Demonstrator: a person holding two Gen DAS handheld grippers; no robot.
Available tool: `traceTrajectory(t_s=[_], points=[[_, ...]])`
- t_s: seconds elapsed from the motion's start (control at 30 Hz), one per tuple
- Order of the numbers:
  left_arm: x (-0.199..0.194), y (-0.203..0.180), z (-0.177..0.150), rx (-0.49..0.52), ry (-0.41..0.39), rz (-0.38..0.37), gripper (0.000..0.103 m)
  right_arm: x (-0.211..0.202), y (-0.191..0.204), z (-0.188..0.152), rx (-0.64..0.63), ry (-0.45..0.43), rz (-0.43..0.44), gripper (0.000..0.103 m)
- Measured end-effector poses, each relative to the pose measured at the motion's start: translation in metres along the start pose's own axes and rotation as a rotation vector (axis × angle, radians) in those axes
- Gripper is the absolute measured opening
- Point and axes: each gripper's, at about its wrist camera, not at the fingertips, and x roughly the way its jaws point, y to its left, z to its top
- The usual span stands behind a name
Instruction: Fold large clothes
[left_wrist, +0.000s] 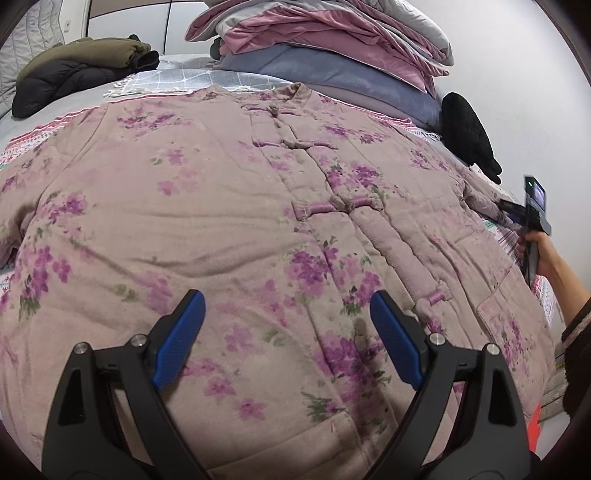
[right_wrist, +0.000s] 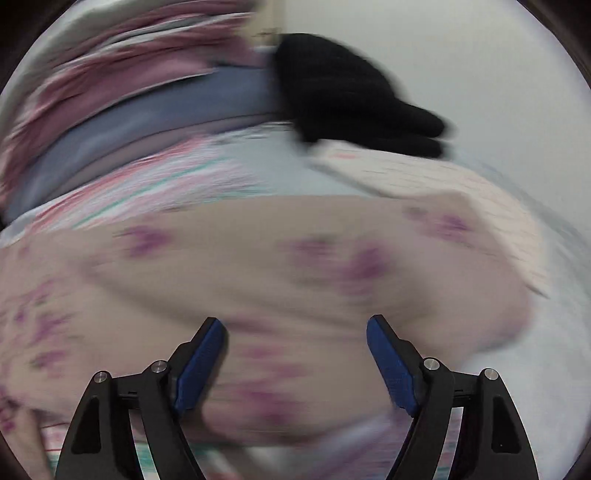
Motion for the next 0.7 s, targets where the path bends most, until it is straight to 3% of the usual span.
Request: traceTrajectory(t_s=[0.13, 0.17, 0.33, 0.53, 0.6, 0.7], points=[[-0.01, 0.004, 0.001, -0.002, 0.016, 0.026, 0.091, -0.03, -0.024, 0.002, 0.012, 0.008, -0.248, 0.082], [-0.013, 0.005, 0.002, -0.006, 0.021, 0.033, 0.091, -0.037, -0.021, 0.0, 0.004, 0.001, -0.239, 0.082], [-0.047, 0.025, 0.001, -0.048, 0.037, 0.089, 0.091, -0.1, 0.01, -0.01, -0.001, -0.033, 0.065, 0.083], [-0.101, 0.072, -0.033, -0.141, 0.066, 0.131, 0.091, -0.16, 0.046, -0.08, -0.067, 0.126, 0.578, 0.083], [-0.115, 0.088, -0.054, -0.162, 0.086, 0.14, 0.091, -0.175, 0.055, -0.115, -0.098, 0.188, 0.69, 0.083], [-0.124, 0.104, -0.081, -0.202, 0.136, 0.125, 0.091, -0.191, 0.063, -0.165, -0.165, 0.257, 0.743, 0.083]])
